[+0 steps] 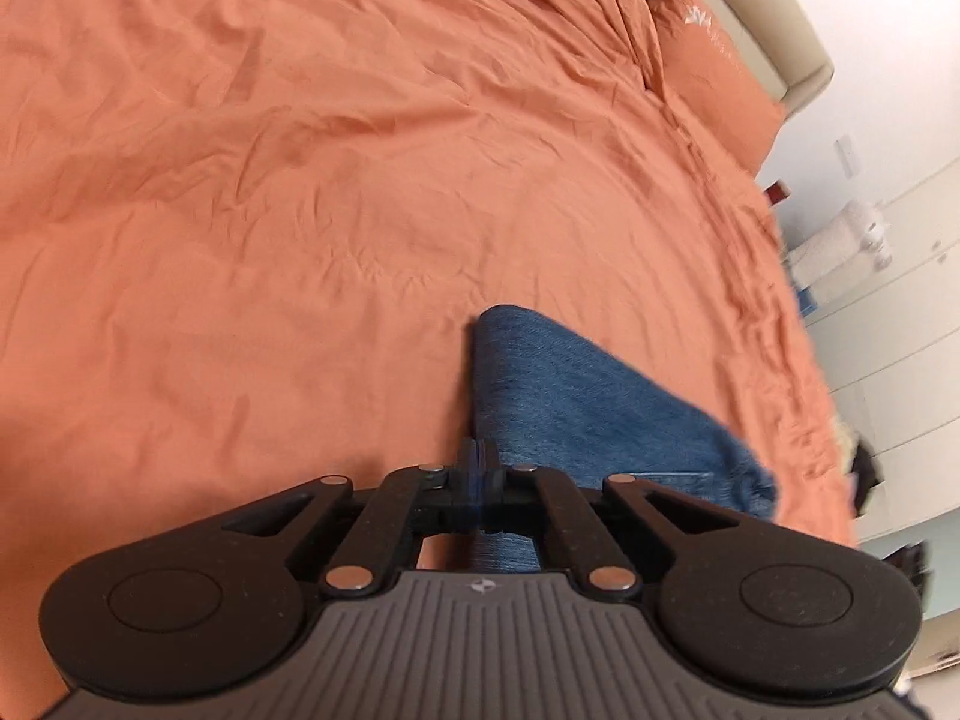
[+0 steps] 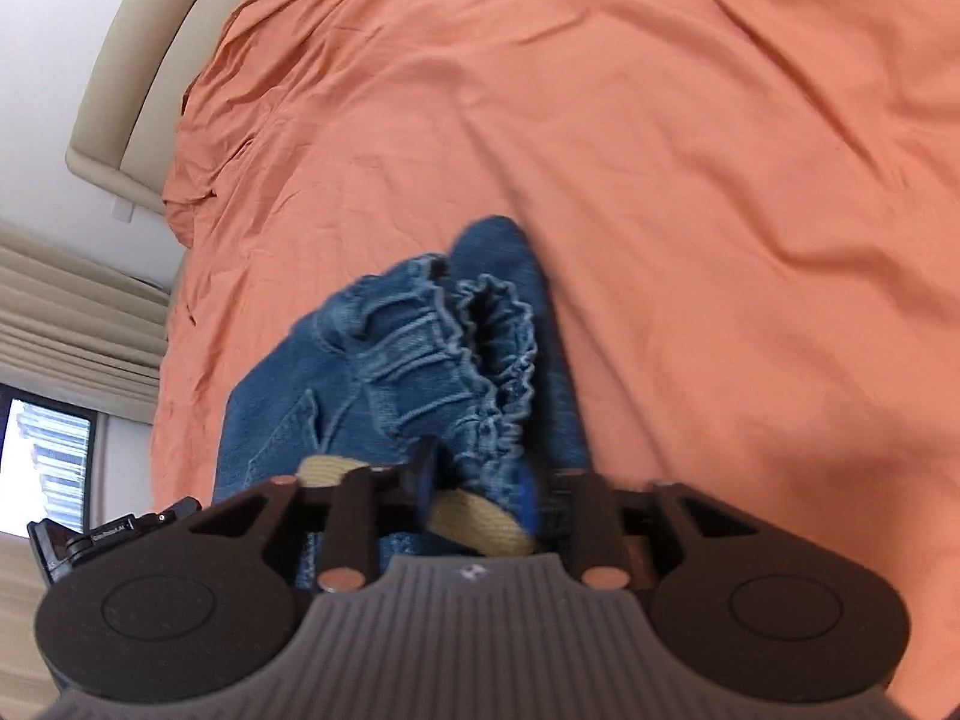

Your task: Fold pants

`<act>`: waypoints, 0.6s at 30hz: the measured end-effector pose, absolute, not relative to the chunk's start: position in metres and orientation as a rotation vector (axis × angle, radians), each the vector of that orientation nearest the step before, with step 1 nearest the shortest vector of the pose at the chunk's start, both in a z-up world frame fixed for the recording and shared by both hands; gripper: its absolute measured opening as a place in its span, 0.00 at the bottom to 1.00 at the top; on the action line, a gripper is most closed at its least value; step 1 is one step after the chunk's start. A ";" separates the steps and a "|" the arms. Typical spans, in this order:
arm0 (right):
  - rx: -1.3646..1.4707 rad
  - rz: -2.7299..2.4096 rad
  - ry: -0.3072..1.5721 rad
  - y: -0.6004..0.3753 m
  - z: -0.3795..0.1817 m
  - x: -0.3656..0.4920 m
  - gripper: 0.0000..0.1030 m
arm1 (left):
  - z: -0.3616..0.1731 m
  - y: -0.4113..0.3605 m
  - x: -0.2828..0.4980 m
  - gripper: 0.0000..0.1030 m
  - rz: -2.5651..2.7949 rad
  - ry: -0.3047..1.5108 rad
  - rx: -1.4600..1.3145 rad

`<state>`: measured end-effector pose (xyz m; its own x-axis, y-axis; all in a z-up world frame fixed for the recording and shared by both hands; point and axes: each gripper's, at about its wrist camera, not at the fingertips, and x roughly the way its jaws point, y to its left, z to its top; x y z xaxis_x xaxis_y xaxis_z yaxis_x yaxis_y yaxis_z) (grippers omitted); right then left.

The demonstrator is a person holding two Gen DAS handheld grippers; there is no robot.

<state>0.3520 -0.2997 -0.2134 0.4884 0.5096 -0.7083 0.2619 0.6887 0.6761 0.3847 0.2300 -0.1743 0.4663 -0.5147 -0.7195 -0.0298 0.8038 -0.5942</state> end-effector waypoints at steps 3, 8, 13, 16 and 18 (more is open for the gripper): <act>0.855 0.201 1.121 -0.307 -0.224 0.356 0.60 | -0.183 0.233 0.384 0.24 -0.369 1.080 -0.624; 0.995 0.262 1.131 -0.316 -0.255 0.365 0.60 | -0.210 0.213 0.382 0.47 -0.392 1.155 -0.614; 1.076 0.294 1.098 -0.316 -0.267 0.364 0.34 | -0.231 0.200 0.383 0.28 -0.406 1.197 -0.683; 1.011 0.328 1.059 -0.310 -0.248 0.362 0.21 | -0.218 0.192 0.381 0.10 -0.418 1.162 -0.630; 0.971 0.361 1.028 -0.304 -0.228 0.363 0.19 | -0.203 0.189 0.381 0.07 -0.432 1.133 -0.579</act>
<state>0.3629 -0.3036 -0.2278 0.5043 0.6623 -0.5541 0.1707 0.5525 0.8158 0.3805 0.1885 -0.2029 0.3684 -0.5949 -0.7143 0.0320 0.7761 -0.6298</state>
